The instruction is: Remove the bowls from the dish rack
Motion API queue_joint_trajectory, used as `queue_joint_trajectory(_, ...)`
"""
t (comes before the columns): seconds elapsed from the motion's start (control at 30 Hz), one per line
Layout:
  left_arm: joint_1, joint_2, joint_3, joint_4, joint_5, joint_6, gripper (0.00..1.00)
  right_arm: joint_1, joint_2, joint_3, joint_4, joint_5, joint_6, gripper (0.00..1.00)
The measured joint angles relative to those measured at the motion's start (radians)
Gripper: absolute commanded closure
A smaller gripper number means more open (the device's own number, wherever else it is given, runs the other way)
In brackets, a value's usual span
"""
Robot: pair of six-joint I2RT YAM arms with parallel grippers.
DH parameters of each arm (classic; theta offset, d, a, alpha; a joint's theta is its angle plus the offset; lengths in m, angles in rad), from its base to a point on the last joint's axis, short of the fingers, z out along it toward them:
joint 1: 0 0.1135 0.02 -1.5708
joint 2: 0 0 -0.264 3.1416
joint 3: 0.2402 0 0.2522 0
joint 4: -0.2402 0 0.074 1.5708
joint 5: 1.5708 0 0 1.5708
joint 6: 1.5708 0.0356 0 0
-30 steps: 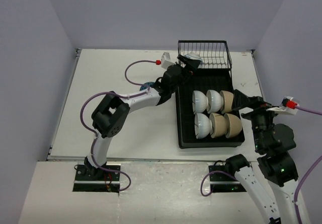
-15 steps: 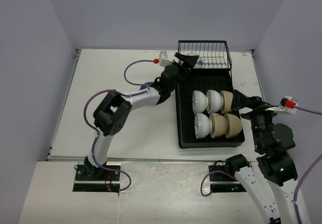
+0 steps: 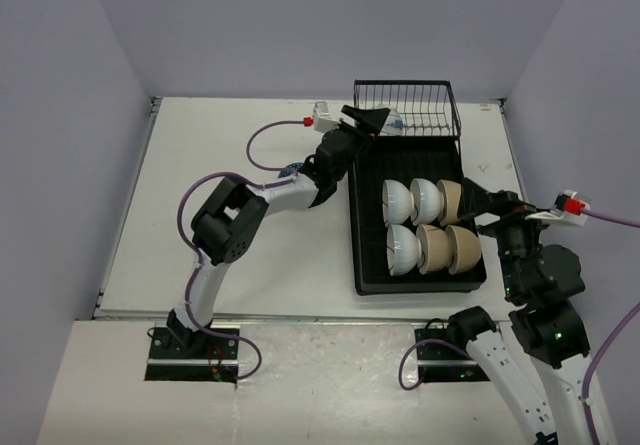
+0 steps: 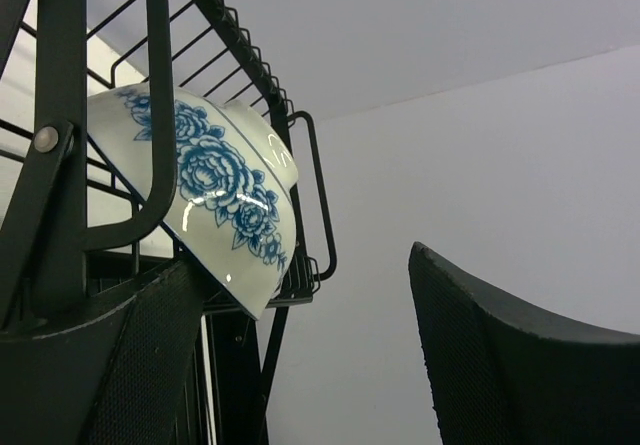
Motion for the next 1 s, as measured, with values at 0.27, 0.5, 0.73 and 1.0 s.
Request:
queue_joint_trajectory(0.27,0.01,0.022,-0.001,0.046,0.005,-0.025,0.25,0.0,0.0,-0.002,0.009,-0.017,-0.007,0.01)
queue_joint_trajectory(0.5,0.015,0.049,-0.001,0.095,0.007,-0.043,0.32,0.0,0.0,-0.012,0.016,-0.024,-0.013,0.01)
queue_joint_trajectory(0.73,0.017,0.08,0.01,0.134,0.007,-0.063,0.45,0.0,-0.003,-0.021,0.028,-0.038,-0.015,0.01)
queue_joint_trajectory(1.0,0.023,0.106,0.019,0.167,0.013,-0.101,0.56,0.0,-0.014,-0.035,0.052,-0.051,-0.016,0.01)
